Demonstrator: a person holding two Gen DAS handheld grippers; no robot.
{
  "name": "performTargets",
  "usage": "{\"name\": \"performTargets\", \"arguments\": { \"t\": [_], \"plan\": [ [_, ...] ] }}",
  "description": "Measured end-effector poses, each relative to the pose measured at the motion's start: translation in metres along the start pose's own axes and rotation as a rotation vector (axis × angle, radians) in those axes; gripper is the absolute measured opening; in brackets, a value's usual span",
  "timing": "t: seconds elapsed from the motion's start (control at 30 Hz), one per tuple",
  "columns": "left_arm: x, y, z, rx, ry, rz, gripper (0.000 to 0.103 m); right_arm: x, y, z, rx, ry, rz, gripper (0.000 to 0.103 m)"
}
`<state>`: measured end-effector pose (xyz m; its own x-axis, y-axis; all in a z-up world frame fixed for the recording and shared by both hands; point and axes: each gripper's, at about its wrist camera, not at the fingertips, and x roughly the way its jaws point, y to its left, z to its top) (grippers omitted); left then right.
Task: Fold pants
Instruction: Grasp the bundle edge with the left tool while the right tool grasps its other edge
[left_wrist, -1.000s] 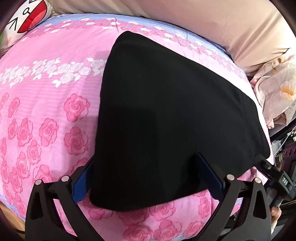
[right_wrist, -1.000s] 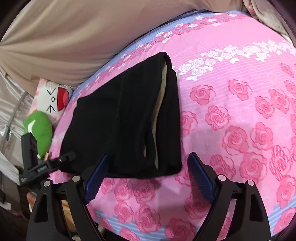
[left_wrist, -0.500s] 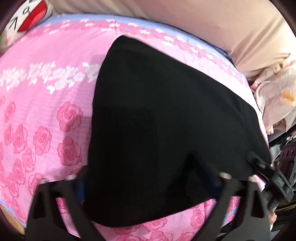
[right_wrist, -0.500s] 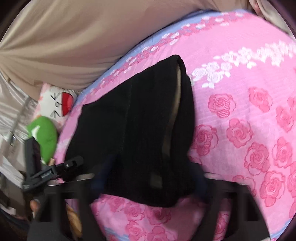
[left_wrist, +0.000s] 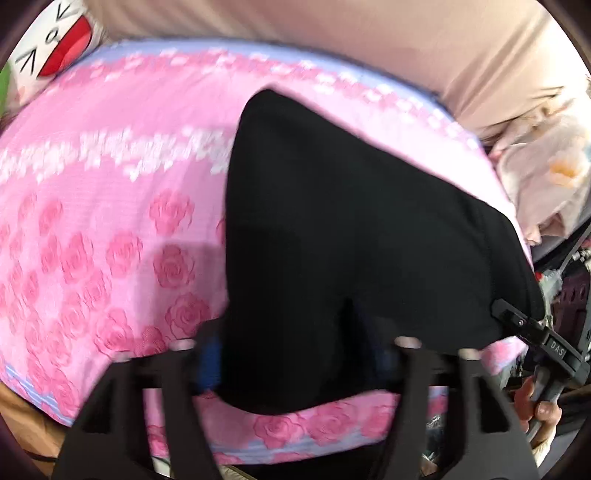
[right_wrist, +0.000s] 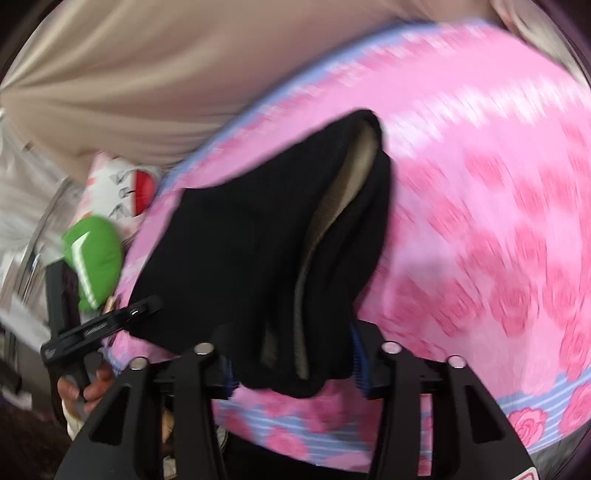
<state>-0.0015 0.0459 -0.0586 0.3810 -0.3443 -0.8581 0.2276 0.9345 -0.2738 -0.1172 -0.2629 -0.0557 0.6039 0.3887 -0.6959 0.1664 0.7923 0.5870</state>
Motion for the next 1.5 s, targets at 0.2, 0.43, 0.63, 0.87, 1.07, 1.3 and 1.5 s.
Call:
{"name": "performTargets", "arguments": {
  "t": [0.2, 0.43, 0.63, 0.87, 1.07, 1.3, 1.5],
  "plan": [
    [0.018, -0.002, 0.008, -0.033, -0.006, -0.083, 0.097, 0.006, -0.008, -0.002, 0.017, 0.01, 0.052, 0.07],
    [0.02, -0.001, 0.021, -0.076, -0.015, -0.168, 0.046, 0.018, 0.006, 0.003, -0.02, -0.02, 0.057, 0.043],
    [-0.025, -0.026, 0.003, 0.028, -0.058, -0.135, 0.032, -0.023, 0.025, 0.005, -0.077, -0.051, 0.078, 0.038],
    [0.012, -0.017, -0.007, 0.0, 0.021, -0.059, 0.067, -0.005, -0.025, -0.013, 0.046, 0.005, 0.077, 0.055],
    [0.028, -0.028, -0.001, 0.018, -0.016, 0.032, 0.098, 0.002, -0.014, -0.01, 0.01, -0.003, 0.068, 0.073],
    [0.041, -0.045, 0.01, 0.032, -0.032, 0.033, 0.097, 0.006, -0.006, -0.008, -0.018, -0.013, 0.058, 0.083],
    [0.04, -0.043, 0.011, 0.034, -0.03, 0.023, 0.097, 0.009, -0.005, -0.004, 0.001, -0.022, 0.061, 0.083]
  ]
}}
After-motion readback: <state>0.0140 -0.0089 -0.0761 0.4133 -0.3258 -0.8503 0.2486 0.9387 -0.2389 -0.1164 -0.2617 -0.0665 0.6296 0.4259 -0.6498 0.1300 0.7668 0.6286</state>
